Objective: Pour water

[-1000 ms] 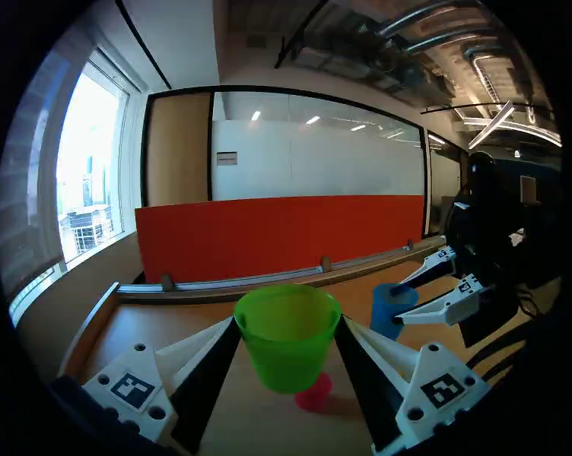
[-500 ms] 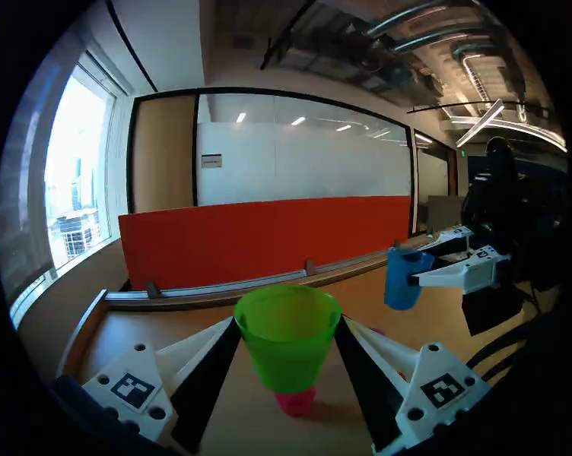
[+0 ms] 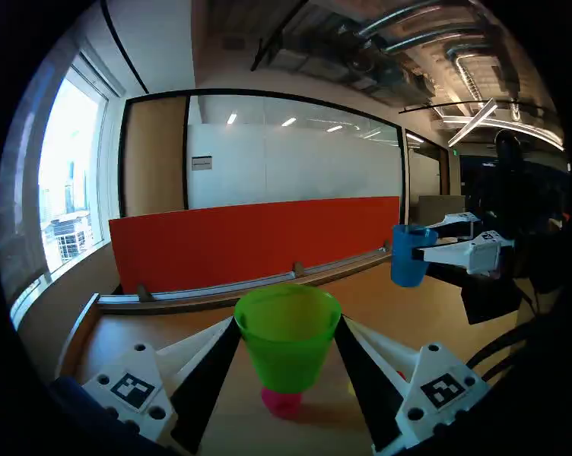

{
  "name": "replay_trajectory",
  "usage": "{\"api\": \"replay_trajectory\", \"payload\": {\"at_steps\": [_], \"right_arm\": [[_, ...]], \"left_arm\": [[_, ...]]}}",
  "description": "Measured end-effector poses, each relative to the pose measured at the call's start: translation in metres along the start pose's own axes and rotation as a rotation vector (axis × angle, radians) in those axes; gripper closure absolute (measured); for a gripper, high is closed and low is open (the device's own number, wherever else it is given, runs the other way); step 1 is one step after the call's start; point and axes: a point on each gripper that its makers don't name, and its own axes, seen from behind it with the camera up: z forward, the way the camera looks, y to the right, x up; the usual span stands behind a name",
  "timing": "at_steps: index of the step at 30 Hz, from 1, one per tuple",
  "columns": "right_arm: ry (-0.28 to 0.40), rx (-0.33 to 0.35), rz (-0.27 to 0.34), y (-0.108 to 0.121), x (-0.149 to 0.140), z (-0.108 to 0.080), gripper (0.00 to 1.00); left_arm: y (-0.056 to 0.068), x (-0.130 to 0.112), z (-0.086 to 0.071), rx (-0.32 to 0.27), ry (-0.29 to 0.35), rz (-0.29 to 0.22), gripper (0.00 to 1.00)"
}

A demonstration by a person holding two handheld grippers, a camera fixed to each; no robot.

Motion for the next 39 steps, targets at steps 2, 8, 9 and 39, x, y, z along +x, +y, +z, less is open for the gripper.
{"api": "replay_trajectory", "payload": {"at_steps": [2,8,9,39], "right_arm": [[0.019,-0.012,-0.001,0.001,0.005,-0.003,0.09],[0.065,-0.038,0.004,0.005,0.016,-0.01,0.09],[0.071,-0.041,0.004,0.006,0.018,-0.012,0.09],[0.15,-0.052,0.064,0.011,0.03,-0.025,0.09]], "left_arm": [[0.003,0.0,0.0,-0.006,-0.001,0.0,0.15],[0.012,0.001,-0.001,-0.021,-0.004,0.002,0.15],[0.013,0.001,-0.001,-0.023,-0.004,0.002,0.15],[0.03,0.005,0.001,-0.05,-0.002,-0.005,0.15]]}}
